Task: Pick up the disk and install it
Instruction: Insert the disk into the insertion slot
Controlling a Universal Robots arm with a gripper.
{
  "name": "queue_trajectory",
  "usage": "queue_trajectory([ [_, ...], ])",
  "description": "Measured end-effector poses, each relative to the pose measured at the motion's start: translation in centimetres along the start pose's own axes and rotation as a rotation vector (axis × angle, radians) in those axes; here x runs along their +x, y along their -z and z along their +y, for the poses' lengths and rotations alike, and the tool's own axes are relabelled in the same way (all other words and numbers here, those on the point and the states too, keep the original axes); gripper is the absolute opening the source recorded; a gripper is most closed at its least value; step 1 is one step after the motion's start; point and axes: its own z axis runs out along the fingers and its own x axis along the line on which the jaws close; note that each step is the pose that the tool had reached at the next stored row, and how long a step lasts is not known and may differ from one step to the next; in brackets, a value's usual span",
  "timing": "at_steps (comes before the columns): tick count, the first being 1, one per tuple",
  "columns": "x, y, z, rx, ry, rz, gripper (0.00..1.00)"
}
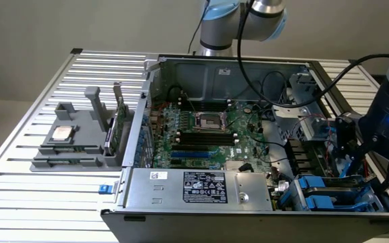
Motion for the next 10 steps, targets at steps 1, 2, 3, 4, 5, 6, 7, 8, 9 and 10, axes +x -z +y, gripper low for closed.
queue_trajectory([
  [1,-0.06,-0.01,-0.03,0.0003,-0.003,-0.0001,0.49],
  [2,-0.15,-0.03,-0.07,0.0006,-0.007,-0.0001,0.49],
  [3,-0.23,-0.05,-0.12,0.0009,-0.01,-0.0002,0.49],
  [4,-0.32,-0.07,-0.18,0.0013,-0.014,-0.0004,0.49],
  [5,-0.42,-0.09,-0.24,0.0018,-0.017,-0.0007,0.49],
  [6,-0.51,-0.11,-0.29,0.0022,-0.021,-0.0009,0.49],
  [7,-0.6,-0.13,-0.35,0.0026,-0.024,-0.001,0.49],
  [8,-0.69,-0.15,-0.4,0.0027,-0.026,-0.0011,0.49],
  [9,-0.78,-0.18,-0.45,0.0028,-0.029,-0.0008,0.49],
  [10,-0.86,-0.2,-0.5,0.0028,-0.031,-0.0005,0.49],
])
